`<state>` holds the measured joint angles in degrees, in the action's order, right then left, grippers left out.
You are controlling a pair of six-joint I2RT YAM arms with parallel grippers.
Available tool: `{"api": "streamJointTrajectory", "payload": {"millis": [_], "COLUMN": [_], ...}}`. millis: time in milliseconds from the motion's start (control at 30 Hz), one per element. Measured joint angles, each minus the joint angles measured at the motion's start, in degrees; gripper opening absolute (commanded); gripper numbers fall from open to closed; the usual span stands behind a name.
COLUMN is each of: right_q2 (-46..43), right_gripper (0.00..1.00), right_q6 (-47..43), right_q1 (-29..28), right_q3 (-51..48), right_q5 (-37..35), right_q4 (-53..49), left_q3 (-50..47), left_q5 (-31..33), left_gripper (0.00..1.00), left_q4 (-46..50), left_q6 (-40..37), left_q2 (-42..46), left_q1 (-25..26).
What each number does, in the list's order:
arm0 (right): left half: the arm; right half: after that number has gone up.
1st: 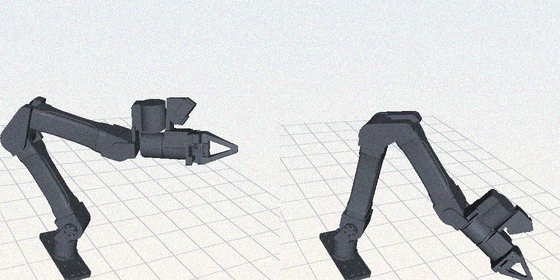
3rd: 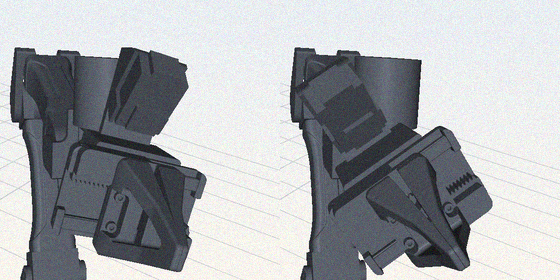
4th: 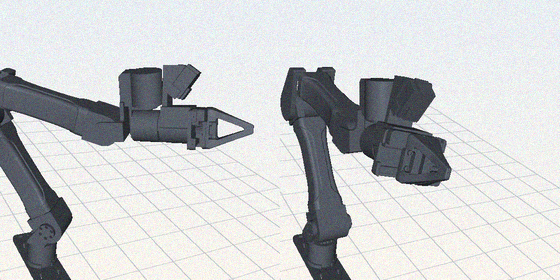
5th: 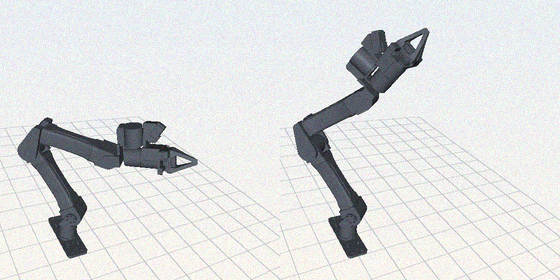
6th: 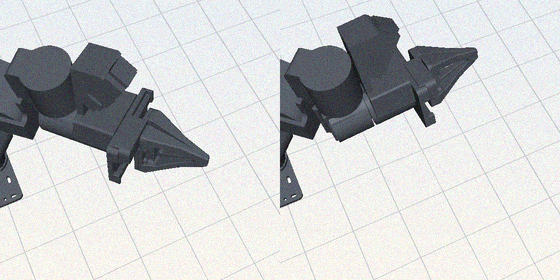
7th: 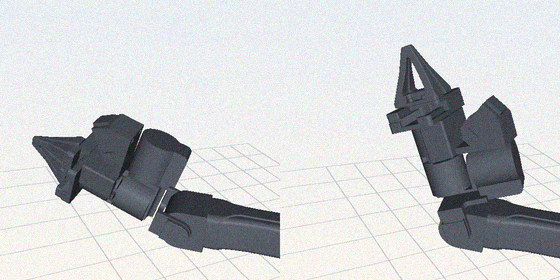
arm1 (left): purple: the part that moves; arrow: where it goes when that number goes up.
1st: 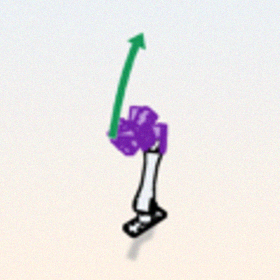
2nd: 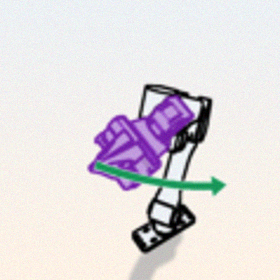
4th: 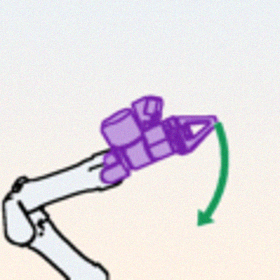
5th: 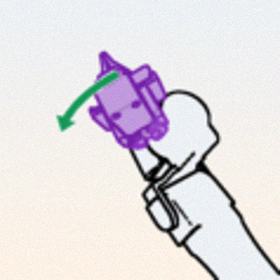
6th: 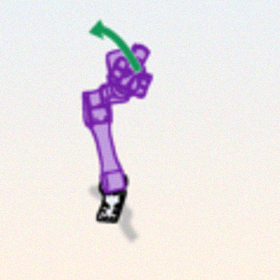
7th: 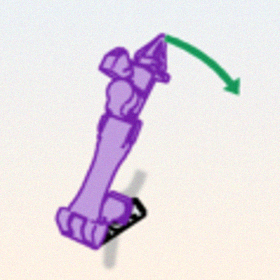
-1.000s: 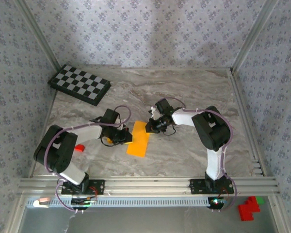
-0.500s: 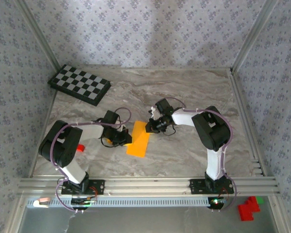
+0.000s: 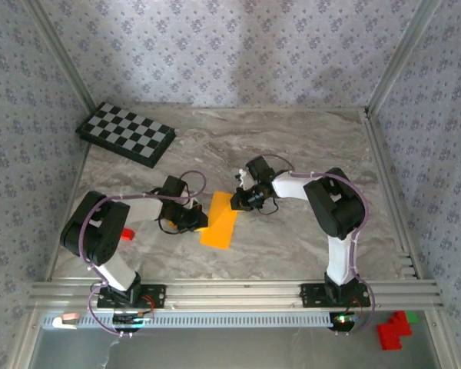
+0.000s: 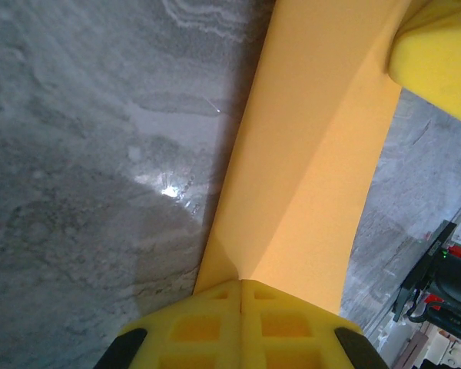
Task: Fold a paper plane with a square sheet of paper (pick it up from the middle)
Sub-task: First fold in half a square sheet of paper at the center of the table.
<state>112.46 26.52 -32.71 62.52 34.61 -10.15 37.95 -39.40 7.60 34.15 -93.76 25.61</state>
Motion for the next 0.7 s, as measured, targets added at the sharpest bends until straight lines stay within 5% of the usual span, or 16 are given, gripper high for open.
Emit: {"api": "streamJointTrajectory", "payload": {"millis": [700], "right_q2": [0.37], "right_gripper": [0.27], "right_q6": [-1.97], "right_q1": [-0.96], "right_q3": [4.68], "right_q5": [-2.32], "right_q4": [-6.84], "left_q3": [-1.33], "left_q5": [-0.81], "left_gripper": [0.0], "left_q4": [-1.84], "left_q6": [0.37], "left_q2": [0.0], "left_q1": [-0.22]}}
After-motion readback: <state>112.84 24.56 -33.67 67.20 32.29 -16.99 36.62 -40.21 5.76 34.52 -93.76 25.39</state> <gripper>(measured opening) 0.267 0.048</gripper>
